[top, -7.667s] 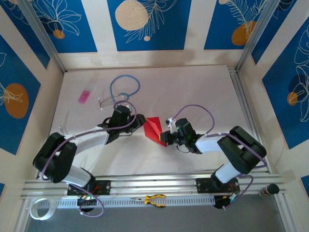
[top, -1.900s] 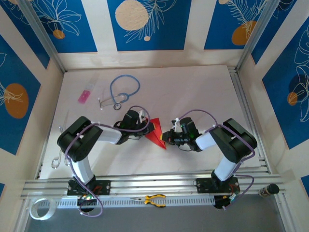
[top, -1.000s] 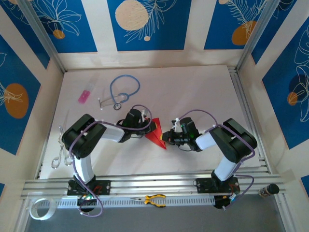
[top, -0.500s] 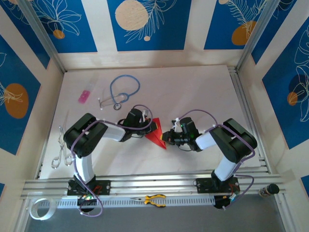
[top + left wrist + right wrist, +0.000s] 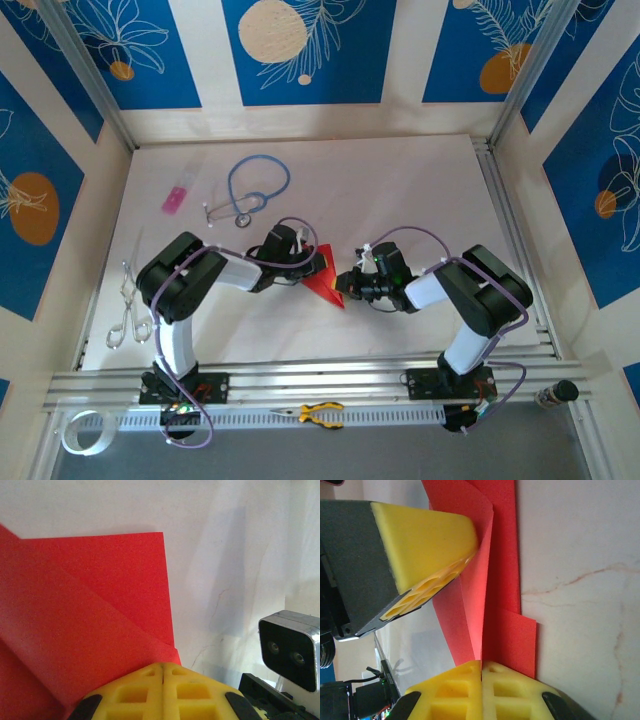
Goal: Fold a paper plane with a square sheet of paper (pick it up from the middle)
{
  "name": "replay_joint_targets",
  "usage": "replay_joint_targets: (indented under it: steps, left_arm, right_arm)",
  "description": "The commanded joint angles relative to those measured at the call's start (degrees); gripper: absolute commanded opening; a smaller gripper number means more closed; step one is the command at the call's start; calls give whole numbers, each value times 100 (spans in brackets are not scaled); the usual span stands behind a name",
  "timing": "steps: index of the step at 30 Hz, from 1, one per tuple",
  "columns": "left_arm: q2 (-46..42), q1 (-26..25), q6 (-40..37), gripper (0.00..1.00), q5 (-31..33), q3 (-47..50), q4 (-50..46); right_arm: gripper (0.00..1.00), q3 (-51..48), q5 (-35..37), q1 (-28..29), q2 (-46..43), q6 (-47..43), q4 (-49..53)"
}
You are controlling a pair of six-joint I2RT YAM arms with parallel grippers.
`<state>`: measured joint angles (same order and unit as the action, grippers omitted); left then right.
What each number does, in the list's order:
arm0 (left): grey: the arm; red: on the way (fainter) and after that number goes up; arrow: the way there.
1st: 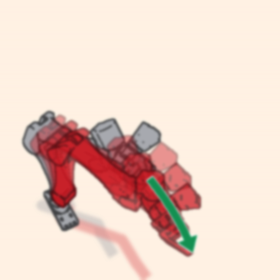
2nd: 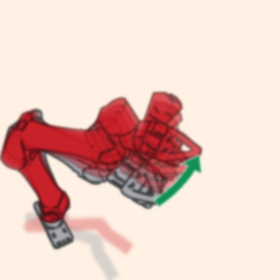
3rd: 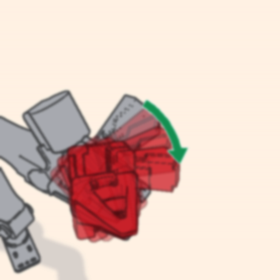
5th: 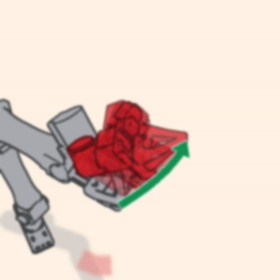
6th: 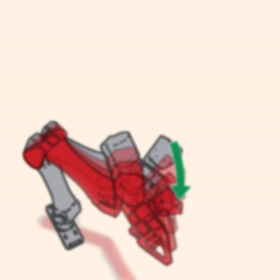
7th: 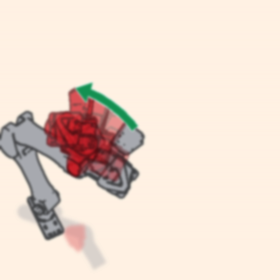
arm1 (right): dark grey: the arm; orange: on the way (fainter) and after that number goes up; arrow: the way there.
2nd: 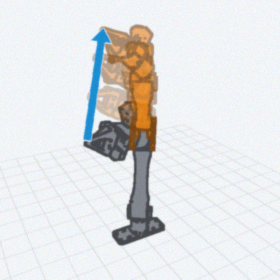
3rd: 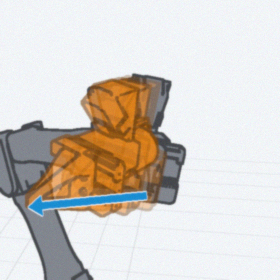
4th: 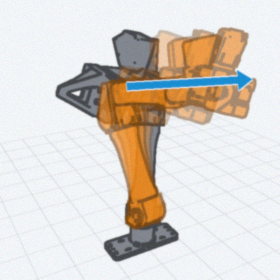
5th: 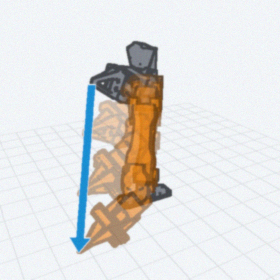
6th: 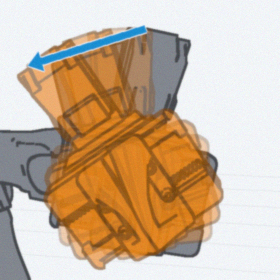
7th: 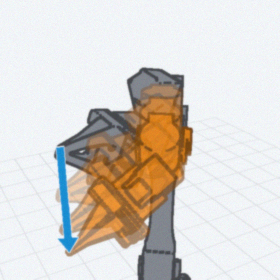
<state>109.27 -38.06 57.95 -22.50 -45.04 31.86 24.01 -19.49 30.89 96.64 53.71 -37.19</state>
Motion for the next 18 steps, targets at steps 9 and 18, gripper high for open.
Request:
replay_joint_targets:
  steps: [9, 18]
  left_arm:
    - [241, -48, -221, 7, -158, -167, -496]
    - [215, -52, -197, 6, -148, -106, -523]
  right_arm:
    - [3, 42, 33, 1, -286, -49, 909]
    - [15, 384, -6, 159, -985, -479, 2320]
